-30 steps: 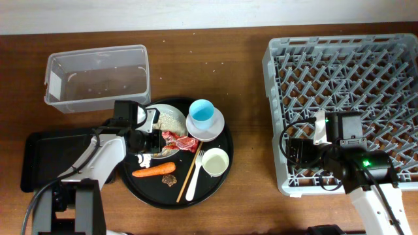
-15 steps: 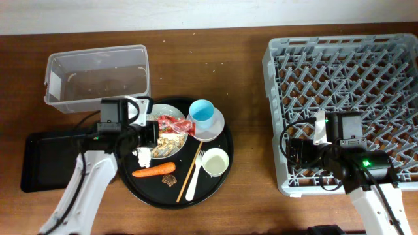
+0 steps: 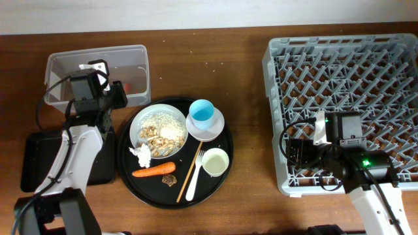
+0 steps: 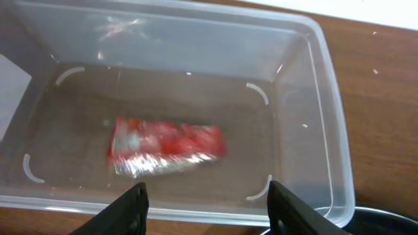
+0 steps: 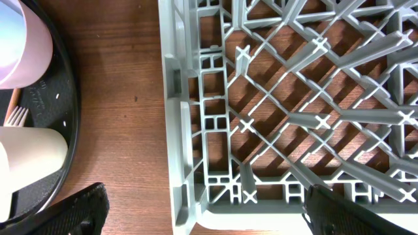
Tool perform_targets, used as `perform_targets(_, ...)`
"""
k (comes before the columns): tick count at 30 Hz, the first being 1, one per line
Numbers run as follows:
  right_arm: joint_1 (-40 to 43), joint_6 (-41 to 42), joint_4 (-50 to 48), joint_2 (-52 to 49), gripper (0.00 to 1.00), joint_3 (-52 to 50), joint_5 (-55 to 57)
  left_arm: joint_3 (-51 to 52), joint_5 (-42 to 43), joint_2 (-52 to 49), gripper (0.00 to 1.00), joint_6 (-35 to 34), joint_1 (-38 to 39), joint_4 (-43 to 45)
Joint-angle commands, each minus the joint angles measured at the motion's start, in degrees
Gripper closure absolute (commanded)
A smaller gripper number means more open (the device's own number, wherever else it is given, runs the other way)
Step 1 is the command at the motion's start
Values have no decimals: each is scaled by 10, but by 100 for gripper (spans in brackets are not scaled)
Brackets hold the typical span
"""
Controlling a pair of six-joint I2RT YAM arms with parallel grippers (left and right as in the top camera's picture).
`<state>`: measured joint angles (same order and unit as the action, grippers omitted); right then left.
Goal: Sort waste into correct bins and load items into the dishwasher rack
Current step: 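Grasp the red wrapper with the left gripper and drop it in the clear bin, then grasp the white tissue with the left gripper and drop it in the bin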
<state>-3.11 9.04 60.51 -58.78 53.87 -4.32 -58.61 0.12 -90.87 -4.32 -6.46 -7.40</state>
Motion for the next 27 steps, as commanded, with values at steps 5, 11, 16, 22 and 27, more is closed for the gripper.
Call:
perform_targets(5,-2,0,2,1,1,11,5,-12,106,130,41,0,5,-190)
perform_targets(11,-2,0,2,1,1,11,5,-12,113,150,17,-5,51,-492)
perform_targets(16,-3,0,3,1,1,11,5,27,112,149,17,-26,53,-511)
perform_targets(22,-3,0,3,1,1,11,5,129,111,143,30,-53,53,-381)
perform_targets(27,-3,0,3,1,1,11,5,139,120,71,30,-53,53,-338)
